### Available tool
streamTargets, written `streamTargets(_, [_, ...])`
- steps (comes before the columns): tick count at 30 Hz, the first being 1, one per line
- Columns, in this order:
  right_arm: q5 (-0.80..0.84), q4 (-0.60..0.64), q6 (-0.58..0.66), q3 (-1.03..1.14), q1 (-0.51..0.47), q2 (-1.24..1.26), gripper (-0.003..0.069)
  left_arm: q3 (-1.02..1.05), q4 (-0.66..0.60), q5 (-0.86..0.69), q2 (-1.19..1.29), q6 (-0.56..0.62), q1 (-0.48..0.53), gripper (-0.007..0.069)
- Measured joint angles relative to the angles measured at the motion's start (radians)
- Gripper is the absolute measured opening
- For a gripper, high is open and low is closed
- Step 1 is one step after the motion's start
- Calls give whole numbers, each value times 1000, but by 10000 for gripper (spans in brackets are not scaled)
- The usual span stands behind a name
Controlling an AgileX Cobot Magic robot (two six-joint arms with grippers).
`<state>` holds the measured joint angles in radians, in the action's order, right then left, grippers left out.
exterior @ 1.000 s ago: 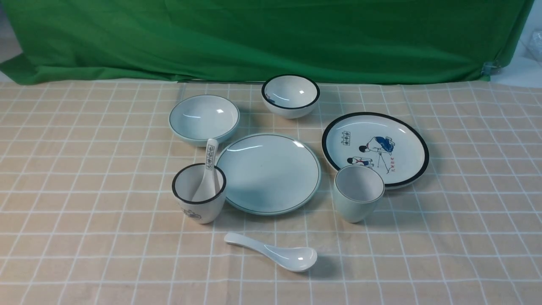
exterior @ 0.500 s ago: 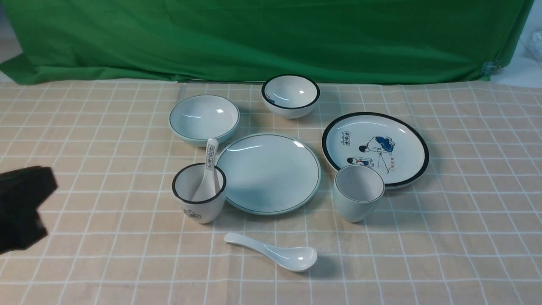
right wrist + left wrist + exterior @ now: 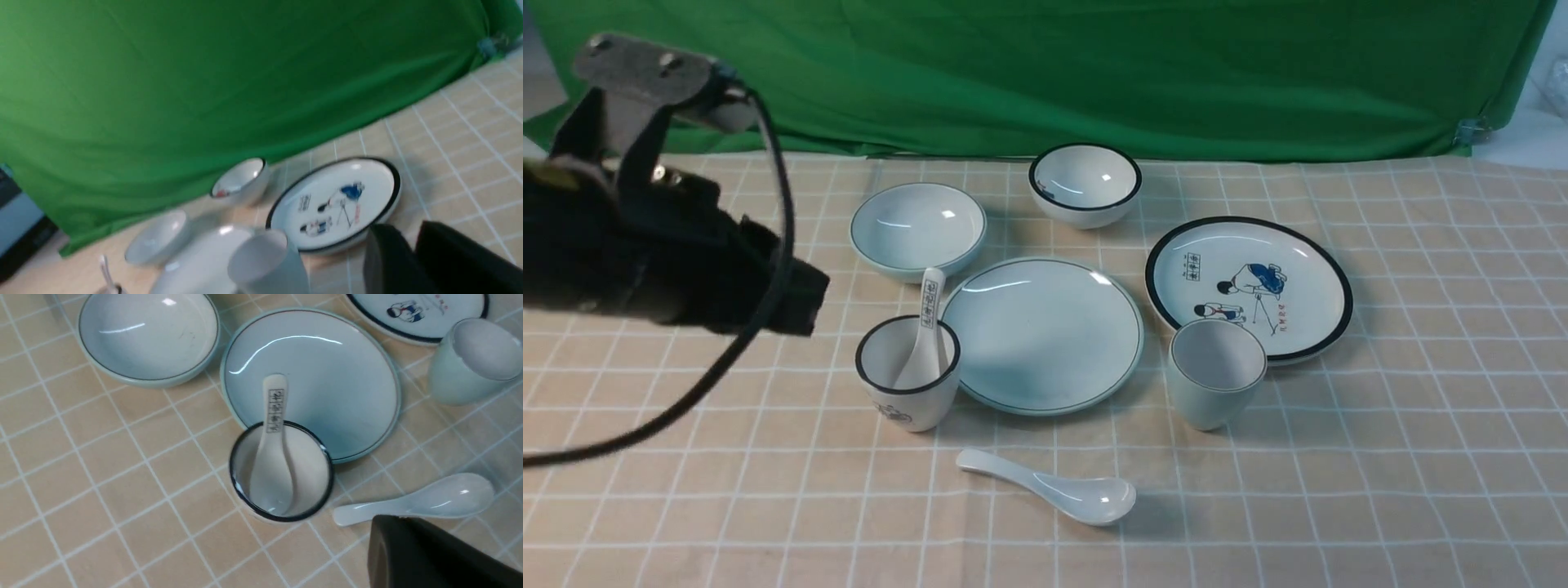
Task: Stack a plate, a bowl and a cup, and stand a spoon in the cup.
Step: Use the left arm to grab a blue rice bowl
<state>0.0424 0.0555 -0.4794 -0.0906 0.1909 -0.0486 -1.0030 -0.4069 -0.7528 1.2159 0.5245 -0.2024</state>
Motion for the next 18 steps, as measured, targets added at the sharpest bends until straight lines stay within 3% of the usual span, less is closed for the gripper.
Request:
streamTargets(2, [192,-1,150,-159,54,-98,65,-111,65,-45,145,24,0,21])
streamTargets(4, [345,-2,302,-305,104,-207,52,-235,114,-85,280,55,0,21])
streamTargets(8, [576,-5,491,-526,175,-410,48,-461,234,-153,548,133,-1,45])
streamTargets(10, [622,-6,524,-559,189,-448,49,-531,261,-177,606,175,-1,66])
streamTargets(13, [682,-6,562,-602,202,-535,47,-693,300,-266,756,352,0,166])
streamTargets(18, [710,-9,574,-602,202,-571,47,-773,339,-253,850,563,3,335])
